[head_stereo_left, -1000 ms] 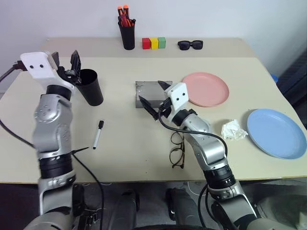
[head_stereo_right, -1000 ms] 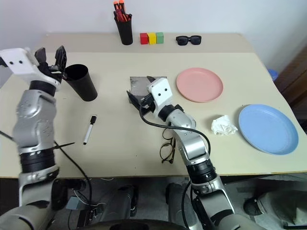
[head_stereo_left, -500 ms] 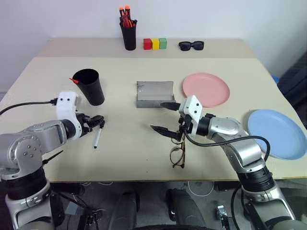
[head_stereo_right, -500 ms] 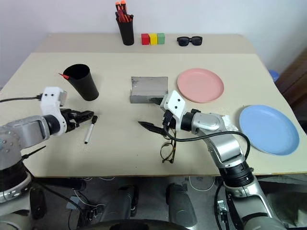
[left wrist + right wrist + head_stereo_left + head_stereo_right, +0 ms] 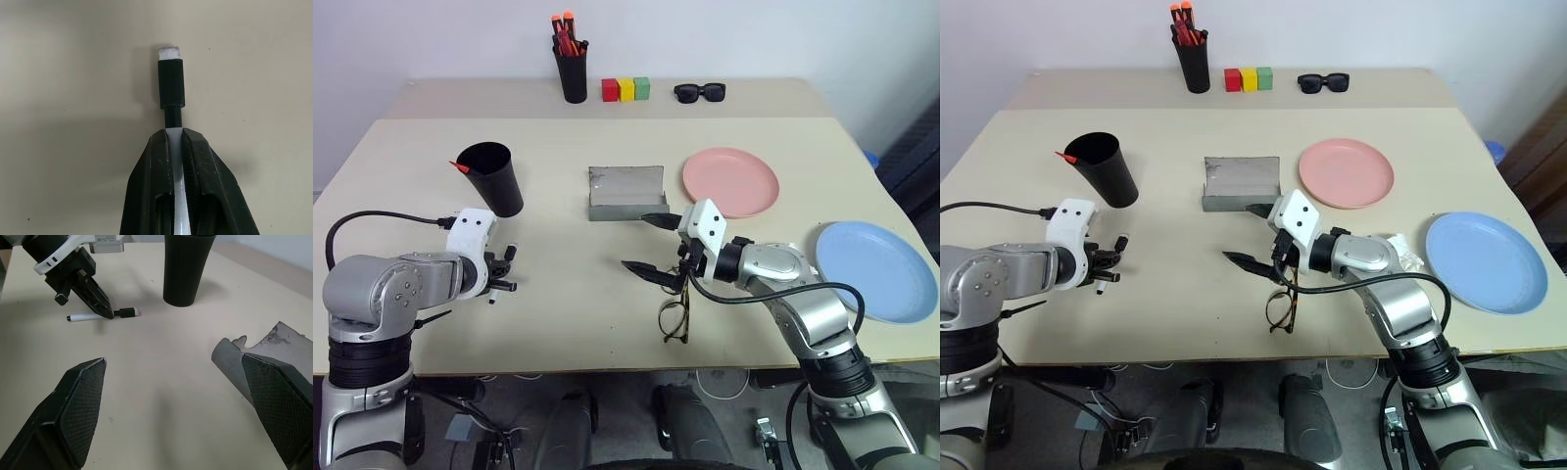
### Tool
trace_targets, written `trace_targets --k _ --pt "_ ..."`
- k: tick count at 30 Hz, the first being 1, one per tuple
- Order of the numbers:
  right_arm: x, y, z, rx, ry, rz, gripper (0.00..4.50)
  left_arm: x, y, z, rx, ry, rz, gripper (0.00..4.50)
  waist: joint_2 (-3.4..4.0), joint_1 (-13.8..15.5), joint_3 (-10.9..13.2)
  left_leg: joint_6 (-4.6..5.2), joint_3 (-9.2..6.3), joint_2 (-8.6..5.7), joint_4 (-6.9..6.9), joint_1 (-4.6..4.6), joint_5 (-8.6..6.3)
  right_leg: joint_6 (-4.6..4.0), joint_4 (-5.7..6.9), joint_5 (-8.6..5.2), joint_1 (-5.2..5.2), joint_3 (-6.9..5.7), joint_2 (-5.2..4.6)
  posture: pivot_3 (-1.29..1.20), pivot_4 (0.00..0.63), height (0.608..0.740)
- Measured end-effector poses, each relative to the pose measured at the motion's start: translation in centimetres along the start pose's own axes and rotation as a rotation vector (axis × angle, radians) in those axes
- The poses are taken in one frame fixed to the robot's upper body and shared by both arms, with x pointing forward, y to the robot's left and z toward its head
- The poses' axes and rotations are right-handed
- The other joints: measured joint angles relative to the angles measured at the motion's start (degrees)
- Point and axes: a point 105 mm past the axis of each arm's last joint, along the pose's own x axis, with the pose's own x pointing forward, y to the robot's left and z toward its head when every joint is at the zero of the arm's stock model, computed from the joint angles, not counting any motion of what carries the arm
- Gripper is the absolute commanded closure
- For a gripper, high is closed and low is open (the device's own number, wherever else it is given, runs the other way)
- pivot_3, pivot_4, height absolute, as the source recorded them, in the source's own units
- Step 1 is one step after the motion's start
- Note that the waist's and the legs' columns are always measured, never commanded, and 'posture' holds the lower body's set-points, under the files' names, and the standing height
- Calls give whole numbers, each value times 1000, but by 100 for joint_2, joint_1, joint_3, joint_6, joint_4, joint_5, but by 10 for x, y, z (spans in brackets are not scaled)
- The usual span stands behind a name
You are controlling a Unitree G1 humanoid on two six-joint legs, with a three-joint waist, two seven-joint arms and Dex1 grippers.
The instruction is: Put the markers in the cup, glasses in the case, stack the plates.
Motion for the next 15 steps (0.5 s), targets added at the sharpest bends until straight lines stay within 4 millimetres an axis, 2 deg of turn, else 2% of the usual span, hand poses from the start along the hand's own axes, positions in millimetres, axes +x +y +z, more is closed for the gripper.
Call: trace_targets --k 4,8,11,13,15 --pt "1 0 1 -8 -4 -5 0 -4 -10 20 60 -168 -64 4461 -1 1 0 -2 2 1 -1 -6 1 -17 -4 -9 -5 1 -3 0 150 740" --pt "7 -5 4 -14 -42 -59 0 -32 -38 70 205 -584 -135 4461 1 66 0 -3 14 3 -4 -7 1 -23 -13 -7 -8 7 -7 0 150 740" --pt "20 -23 13 -32 -101 -186 0 -47 -56 99 164 -816 -213 4461 1 102 -1 -6 15 2 1 -8 4 -32 -15 -3 -8 7 -3 0 150 740" --pt "28 -31 23 -39 -157 -260 0 -54 -53 120 123 -929 -179 4461 0 111 0 -6 13 2 3 -10 5 -30 -15 0 -8 6 1 0 150 740" --pt "37 -35 33 -35 -214 -316 0 -62 -38 146 78 -1053 -50 4461 0 109 0 -6 14 2 2 -11 5 -10 -17 10 -8 6 3 0 150 740"
